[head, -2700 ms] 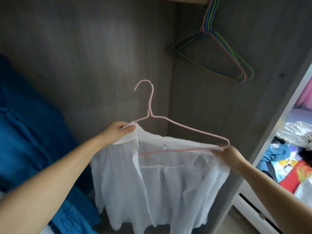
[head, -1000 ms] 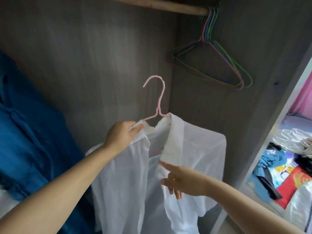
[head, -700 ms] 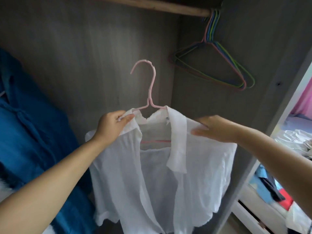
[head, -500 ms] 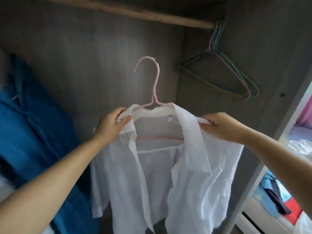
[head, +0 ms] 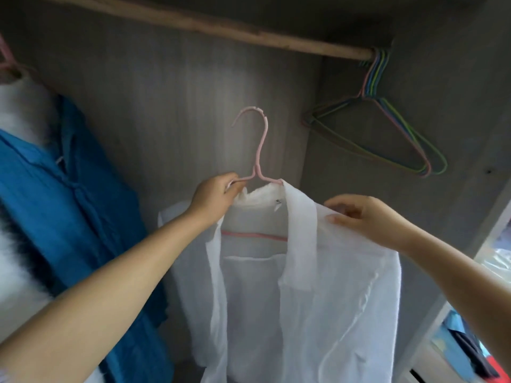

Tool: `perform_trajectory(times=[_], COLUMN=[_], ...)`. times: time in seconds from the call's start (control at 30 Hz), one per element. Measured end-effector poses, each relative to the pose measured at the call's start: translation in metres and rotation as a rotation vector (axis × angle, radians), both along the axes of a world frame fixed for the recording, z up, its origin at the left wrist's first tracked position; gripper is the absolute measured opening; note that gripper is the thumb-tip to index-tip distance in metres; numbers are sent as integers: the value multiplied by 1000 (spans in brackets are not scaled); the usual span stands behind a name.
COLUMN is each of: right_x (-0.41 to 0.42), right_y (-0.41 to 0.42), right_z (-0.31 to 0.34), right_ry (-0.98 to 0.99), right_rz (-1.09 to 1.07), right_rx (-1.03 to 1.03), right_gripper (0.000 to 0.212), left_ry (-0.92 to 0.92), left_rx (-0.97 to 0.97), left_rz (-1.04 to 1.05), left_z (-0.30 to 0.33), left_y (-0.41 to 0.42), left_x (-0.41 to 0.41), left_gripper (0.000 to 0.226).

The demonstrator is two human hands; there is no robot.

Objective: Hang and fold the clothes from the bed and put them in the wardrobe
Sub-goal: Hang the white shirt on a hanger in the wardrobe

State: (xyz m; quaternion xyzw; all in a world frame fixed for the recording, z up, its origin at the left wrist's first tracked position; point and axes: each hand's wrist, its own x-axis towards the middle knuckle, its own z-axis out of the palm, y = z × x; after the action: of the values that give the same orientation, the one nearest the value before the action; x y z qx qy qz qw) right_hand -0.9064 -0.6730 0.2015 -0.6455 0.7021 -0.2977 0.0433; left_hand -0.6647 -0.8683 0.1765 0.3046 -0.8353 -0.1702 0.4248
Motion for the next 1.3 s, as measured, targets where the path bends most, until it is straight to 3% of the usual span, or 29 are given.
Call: perform_trajectory(times=[0.07,0.13,0.17,0.27,0.33,0.5,0.6,0.73,0.8,0.87,0.97,1.0,1.07,1.13,1.2,1.27,1.3], right_x=[-7,-10,-10,-7,-20,-63,-66,-73,-81,-83,-62,-47,-5,44,85,117,129], right_y=[10,21,24,19,13,11,9,10,13,13,1,-4,-12,-20,-35,-61,-73], right_z=[-5,-20,-31,-70,-83,-93,-101,-94,-82,-71,-55,-45,-16,16,34,39,42], right_ry=[-79,26,106,207,209,-136,-176,-134,-229,-280,-80,-19,-155,-294,-134,58,65], right_rz=[-93,-234,-265,-356,-472,-695,-605,-459,-416,-387,-306,-242,-40,235,383,338,301], right_rx=[-222,-452,-474,-188,-128,-137,-104,-126,-85,70,323,270,97,142,237,168,106], right_gripper=[20,18,19,27,31,39,19,15,16,17,14,20,29,31,25,26,30], left_ry=[-5,-16,-20,-14,-26,-39,-55,-56,-35,-4,14,25,58,113,164,217,271], left_rx=[4,25,32,60,84,87,88,79,97,141,113,102,94,110,176,319,425], left_rz=[54,106,124,108,64,17,10,37,7,-56,-119,-124,-129,-132,-144,-176,-192], left_z=[-1,-2,-3,-5,-5,-2,-2,-4,-5,-5,-2,0,4,10,16,24,28], left_y=[-8,-15,-17,-16,-12,-17,-21,-31,-38,-37,-27,-23,-16,-9,-1,9,14], left_x=[3,6,5,-8,-18,-23,-20,-4,10,17,14,12,8,5,6,15,22], left_gripper=[34,27,27,28,28,44,44,34,21,13,18,19,20,20,21,28,35])
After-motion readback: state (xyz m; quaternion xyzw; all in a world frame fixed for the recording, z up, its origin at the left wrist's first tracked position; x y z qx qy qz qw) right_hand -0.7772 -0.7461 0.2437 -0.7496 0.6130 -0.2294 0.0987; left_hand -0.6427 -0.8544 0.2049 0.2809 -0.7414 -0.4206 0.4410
